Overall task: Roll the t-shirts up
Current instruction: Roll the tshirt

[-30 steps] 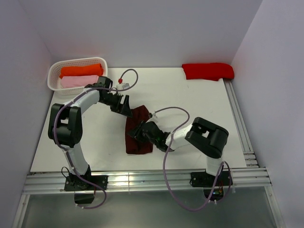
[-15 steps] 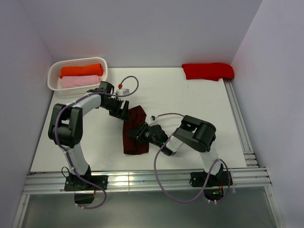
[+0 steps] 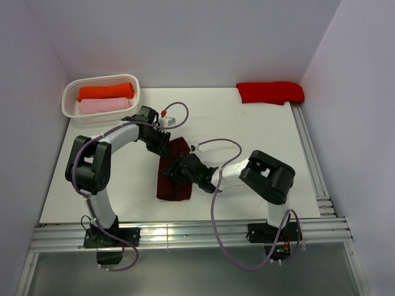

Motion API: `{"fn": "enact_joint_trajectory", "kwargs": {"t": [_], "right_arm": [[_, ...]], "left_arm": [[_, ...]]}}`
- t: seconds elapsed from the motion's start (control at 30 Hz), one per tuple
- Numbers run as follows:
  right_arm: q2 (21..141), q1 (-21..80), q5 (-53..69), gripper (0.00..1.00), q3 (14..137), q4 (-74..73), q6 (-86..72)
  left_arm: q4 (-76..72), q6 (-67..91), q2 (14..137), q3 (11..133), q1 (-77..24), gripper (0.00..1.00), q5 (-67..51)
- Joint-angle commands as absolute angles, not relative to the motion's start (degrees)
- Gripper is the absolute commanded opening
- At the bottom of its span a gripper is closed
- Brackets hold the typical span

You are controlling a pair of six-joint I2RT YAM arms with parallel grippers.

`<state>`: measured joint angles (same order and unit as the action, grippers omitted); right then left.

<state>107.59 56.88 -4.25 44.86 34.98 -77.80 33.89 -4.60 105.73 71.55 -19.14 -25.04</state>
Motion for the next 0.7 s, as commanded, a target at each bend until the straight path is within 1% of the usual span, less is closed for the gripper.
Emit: {"fn": "enact_joint_trajectory", "kwargs": {"t": [0.0,0.03,0.07,0.1,0.17,0.2,0.4,0.5,0.67], "right_arm": [[105.56,59.41,-12.99,0.54,53.31,1.05,-72.25],[105.38,60.37,-14.40,0.57,55.18,-2.69,-71.38],[105.29,60.82,-17.55,0.57,57.02,-6.12,-71.19],[105.29,61.34,-18.88,0.58,60.43,-11.98,-70.93],[105.64,62.84,-21.61,0.60,63.97,-17.55,-70.58],[105.91,63.28,-23.97,0.61,67.64,-22.54,-70.49],[109.33,66.44,-30.84,0.62,80.75,-39.70,-71.01],[108.90,67.59,-32.25,0.63,82.35,-39.39,-70.32],[109.95,68.11,-34.62,0.59,84.81,-37.00,-66.72]], "left_arm": [[31.29,-4.75,103.98,73.30,-19.77,0.29,-19.34],[31.29,-4.83,103.80,73.30,-19.86,0.30,-19.34],[31.38,-4.66,103.62,73.30,-20.04,0.30,-18.99],[31.38,-4.66,103.62,73.30,-20.13,0.30,-18.90],[31.46,-4.66,103.54,73.39,-20.39,0.30,-18.81],[31.46,-4.48,103.54,73.39,-20.39,0.29,-18.81],[31.55,-4.48,103.62,73.48,-20.65,0.29,-18.63],[31.55,-4.48,103.62,73.39,-20.74,0.29,-18.72],[31.55,-4.48,103.80,73.30,-20.83,0.30,-18.81]]}}
